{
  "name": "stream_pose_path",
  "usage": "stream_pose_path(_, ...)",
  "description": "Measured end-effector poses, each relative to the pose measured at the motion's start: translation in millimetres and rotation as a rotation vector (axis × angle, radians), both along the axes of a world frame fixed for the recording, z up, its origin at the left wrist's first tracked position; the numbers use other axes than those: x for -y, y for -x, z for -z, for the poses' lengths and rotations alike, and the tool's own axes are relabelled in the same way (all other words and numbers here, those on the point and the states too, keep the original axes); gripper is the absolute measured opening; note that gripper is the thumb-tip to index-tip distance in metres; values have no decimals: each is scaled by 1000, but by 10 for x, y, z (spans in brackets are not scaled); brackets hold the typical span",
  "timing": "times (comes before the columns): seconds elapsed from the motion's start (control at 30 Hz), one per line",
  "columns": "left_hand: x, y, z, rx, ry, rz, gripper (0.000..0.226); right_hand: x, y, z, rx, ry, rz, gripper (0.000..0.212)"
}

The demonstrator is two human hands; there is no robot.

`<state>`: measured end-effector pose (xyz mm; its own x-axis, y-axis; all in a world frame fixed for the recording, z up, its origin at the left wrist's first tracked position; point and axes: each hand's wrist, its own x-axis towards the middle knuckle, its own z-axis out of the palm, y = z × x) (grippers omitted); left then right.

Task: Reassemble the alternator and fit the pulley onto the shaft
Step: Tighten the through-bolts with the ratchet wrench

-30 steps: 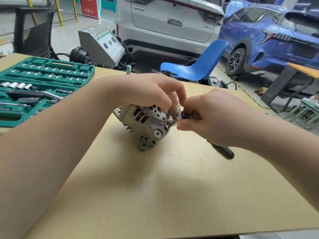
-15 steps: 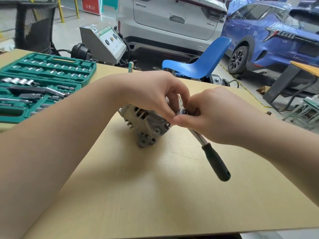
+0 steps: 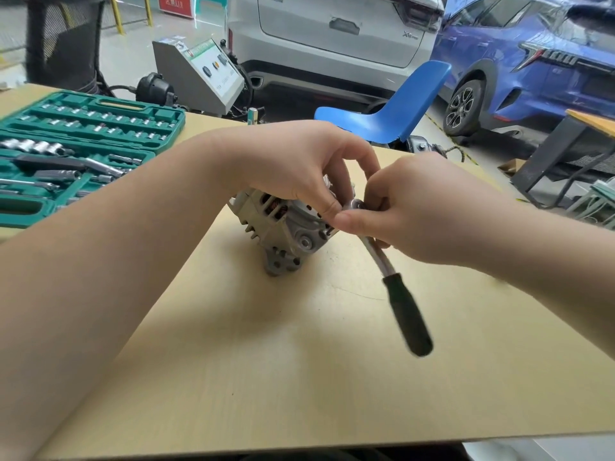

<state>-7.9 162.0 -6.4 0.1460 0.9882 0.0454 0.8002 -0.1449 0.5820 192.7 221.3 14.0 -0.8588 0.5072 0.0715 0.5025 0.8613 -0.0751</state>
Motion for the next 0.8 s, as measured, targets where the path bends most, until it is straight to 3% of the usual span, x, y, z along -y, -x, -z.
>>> stream_pose_path(0.13, 1, -10, -7, -14, 14, 17, 45, 23, -7, -3, 2, -42, -17, 39)
stream_pose_path(0.3, -7, -11, -8, -19, 25, 7, 48, -99, -61, -15, 128, -370, -353, 22)
stream_pose_path(0.37, 0, -16, -9, -26, 10, 2, 51, -117, -47, -26, 46, -244, -265, 24)
stream_pose_path(0.47, 2, -18, -3, -12, -8, -16, 54, -126, -33, -49, -118, 198, 53, 43)
stream_pose_path(0.57, -6, -19, 1, -15, 1, -28, 56, -117, -53, 9, -198, 410, 154, 42)
stream_pose_path(0.63, -8, -24, -1, -19, 1, -29, 56, -81, -59, 46, -216, 411, 151, 40)
stream_pose_path(0.8, -3, -41, -2, 12, -21, -35, 49, -83, -68, 78, -193, 120, 15, 35)
